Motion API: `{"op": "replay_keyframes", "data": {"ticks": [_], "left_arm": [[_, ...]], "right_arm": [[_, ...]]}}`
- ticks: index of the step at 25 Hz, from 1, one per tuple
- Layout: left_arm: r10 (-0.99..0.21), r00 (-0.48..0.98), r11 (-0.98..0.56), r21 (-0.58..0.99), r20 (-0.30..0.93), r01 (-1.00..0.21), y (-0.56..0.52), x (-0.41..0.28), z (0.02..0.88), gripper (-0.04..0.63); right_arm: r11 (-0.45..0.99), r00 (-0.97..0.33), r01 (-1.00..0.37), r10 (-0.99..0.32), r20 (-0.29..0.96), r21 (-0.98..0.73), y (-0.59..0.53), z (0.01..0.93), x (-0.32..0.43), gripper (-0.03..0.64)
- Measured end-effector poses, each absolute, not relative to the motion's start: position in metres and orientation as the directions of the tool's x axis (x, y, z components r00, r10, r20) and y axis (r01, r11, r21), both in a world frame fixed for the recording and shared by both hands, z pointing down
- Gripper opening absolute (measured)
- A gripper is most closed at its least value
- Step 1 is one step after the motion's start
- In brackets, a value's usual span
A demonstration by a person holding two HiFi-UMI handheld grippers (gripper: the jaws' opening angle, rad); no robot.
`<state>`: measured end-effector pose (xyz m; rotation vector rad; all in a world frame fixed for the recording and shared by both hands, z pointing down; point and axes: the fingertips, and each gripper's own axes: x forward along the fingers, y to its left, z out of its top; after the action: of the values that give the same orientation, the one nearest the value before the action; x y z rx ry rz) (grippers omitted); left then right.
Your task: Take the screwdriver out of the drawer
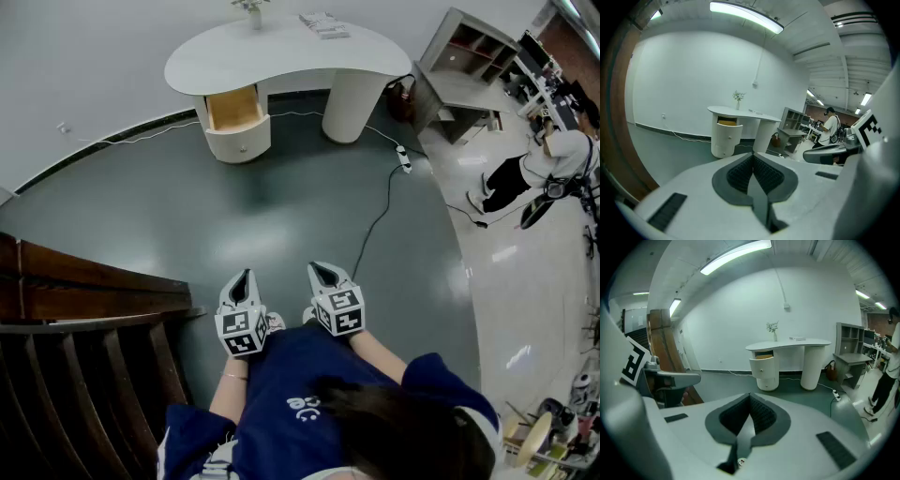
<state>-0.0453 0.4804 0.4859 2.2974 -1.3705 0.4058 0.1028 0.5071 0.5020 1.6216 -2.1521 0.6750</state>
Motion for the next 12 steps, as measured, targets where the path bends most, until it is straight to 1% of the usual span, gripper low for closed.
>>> {"op": "replay_keyframes", "data": {"ticks": [3, 7, 12], "left_arm": [[-0.752, 0.477, -0.428, 0.215, 0.454, -0.878, 0.475, -0.058, 0.487, 0.005], [-0.756, 0.467, -0.416, 0.215, 0.458, -0.884, 0.47, -0.074, 0.493, 0.005], [-0.757, 0.455, -0.393, 0.23, 0.469, -0.89, 0.46, -0.081, 0.496, 0.005]], "right_arm": [[0.204, -0.259, -0.966, -0.794, 0.551, -0.16, 0.505, 0.505, 0.091, 0.006], [0.187, -0.274, -0.959, -0.796, 0.54, -0.211, 0.502, 0.509, 0.076, 0.006], [0.188, -0.281, -0.957, -0.787, 0.549, -0.22, 0.488, 0.51, 0.072, 0.007]]}}
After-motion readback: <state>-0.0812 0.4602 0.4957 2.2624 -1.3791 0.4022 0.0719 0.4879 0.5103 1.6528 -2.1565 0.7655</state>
